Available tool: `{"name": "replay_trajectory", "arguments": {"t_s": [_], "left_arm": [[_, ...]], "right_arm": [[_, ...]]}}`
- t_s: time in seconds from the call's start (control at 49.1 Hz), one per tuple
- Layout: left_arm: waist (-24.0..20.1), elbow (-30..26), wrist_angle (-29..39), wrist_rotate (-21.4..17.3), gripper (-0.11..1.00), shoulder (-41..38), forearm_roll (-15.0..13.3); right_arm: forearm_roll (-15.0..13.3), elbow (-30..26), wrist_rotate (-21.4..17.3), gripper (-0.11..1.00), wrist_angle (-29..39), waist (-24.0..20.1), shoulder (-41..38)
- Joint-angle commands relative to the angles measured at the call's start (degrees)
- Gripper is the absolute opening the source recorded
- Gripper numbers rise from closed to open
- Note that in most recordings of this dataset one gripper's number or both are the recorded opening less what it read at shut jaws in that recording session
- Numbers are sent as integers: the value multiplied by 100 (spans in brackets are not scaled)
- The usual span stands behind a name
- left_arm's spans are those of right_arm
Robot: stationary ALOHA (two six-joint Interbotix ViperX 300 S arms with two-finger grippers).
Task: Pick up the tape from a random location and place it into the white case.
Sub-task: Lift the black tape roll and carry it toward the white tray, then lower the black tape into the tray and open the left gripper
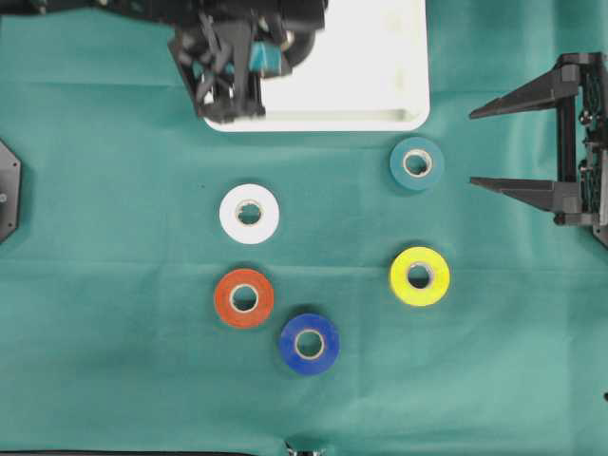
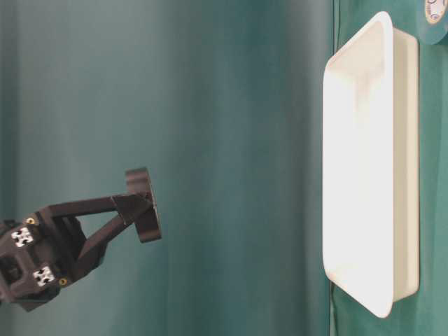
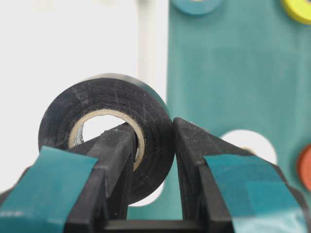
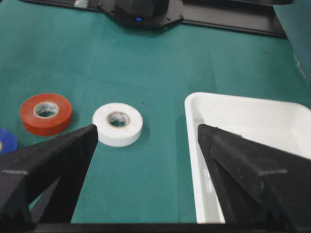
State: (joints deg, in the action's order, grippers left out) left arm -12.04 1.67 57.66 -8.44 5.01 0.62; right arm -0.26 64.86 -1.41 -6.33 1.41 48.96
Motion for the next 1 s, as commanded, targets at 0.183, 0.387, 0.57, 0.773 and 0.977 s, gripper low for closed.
{"name": "replay_trajectory", "arguments": {"t_s": [0.183, 0.387, 0.57, 0.773, 0.977], "left_arm": [[-378, -149, -35, -123, 20, 62, 9], [-396, -123, -26, -123, 20, 70, 9], [-396, -123, -35, -123, 20, 70, 9], [-396, -114, -62, -132, 20, 70, 18], [-396, -105, -70, -132, 20, 70, 18]], "right_arm": [[0, -141, -9, 92, 26, 9, -9], [0, -141, -9, 92, 26, 9, -9], [0, -141, -9, 92, 26, 0, -9], [0, -149, -9, 92, 26, 9, -9], [0, -149, -9, 92, 26, 9, -9]]}}
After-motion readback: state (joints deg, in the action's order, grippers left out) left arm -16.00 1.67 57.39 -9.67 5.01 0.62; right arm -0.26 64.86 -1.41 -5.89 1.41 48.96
